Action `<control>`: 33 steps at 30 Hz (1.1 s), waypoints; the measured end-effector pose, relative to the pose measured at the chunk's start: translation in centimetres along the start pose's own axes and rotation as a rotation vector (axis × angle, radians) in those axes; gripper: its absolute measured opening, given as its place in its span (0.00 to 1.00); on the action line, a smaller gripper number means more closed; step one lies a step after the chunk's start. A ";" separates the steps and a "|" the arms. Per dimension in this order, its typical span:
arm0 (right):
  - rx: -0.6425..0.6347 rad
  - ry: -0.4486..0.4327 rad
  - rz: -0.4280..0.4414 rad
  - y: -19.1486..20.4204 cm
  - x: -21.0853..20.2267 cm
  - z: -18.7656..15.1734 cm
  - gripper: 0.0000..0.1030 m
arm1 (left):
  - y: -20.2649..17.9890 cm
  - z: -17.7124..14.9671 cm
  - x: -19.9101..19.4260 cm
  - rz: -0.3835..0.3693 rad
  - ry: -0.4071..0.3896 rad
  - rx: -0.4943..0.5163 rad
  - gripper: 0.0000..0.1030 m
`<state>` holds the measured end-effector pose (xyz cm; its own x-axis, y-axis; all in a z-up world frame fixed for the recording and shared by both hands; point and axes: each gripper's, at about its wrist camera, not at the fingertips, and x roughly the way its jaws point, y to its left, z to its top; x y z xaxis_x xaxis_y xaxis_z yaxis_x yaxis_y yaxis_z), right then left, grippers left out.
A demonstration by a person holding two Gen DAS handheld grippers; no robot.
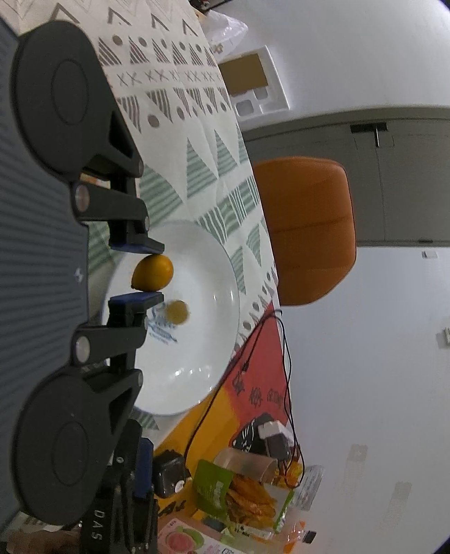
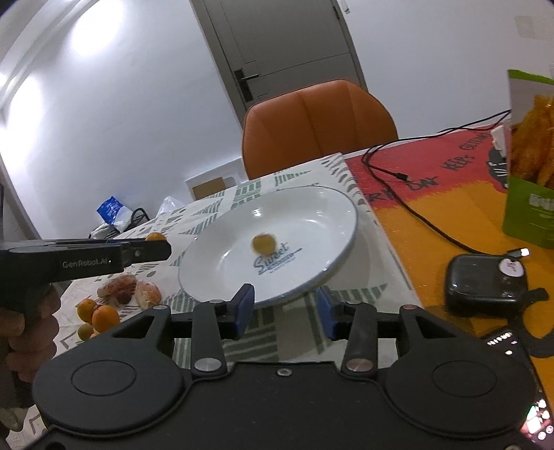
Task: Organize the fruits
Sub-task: 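Drop the yellow-green fruit into the white plate with the right gripper while the left drops its orange, then move both open grippers back over the fruit pile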
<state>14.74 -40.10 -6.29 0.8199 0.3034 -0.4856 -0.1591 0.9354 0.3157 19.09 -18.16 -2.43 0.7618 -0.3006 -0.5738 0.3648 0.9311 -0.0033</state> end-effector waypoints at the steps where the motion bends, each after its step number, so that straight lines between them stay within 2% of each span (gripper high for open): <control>1: 0.003 -0.002 -0.005 -0.2 -0.1 0.0 0.41 | -0.3 0.1 0.1 -0.005 -0.001 0.003 0.21; 7: 0.019 -0.011 -0.022 -0.8 -0.7 0.0 0.41 | -1.0 0.5 0.3 -0.023 -0.010 0.008 0.21; 9: 0.025 -0.011 -0.014 -0.8 -0.7 0.0 0.42 | -1.0 0.7 0.0 -0.012 -0.020 0.009 0.25; 16: 0.006 -0.005 0.013 0.3 -0.2 0.1 0.45 | 0.5 0.2 -0.6 0.024 -0.002 -0.022 0.28; 21: -0.002 0.001 0.018 1.1 0.2 0.1 0.48 | 2.1 -0.4 -1.3 0.059 0.007 -0.046 0.39; 23: -0.005 0.002 0.021 1.4 0.4 0.1 0.50 | 2.7 -0.6 -1.7 0.071 0.005 -0.056 0.51; 28: -0.017 0.005 0.031 2.3 0.7 0.1 0.54 | 4.3 -0.8 -2.8 0.117 -0.010 -0.092 0.68; 33: -0.029 0.007 0.046 3.4 0.9 0.0 0.60 | 5.9 -1.5 -3.8 0.164 -0.018 -0.116 0.76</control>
<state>14.97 -36.69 -5.65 0.8076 0.3472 -0.4766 -0.2123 0.9253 0.3143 17.53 -11.25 -1.52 0.8160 -0.1454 -0.5594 0.1715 0.9852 -0.0060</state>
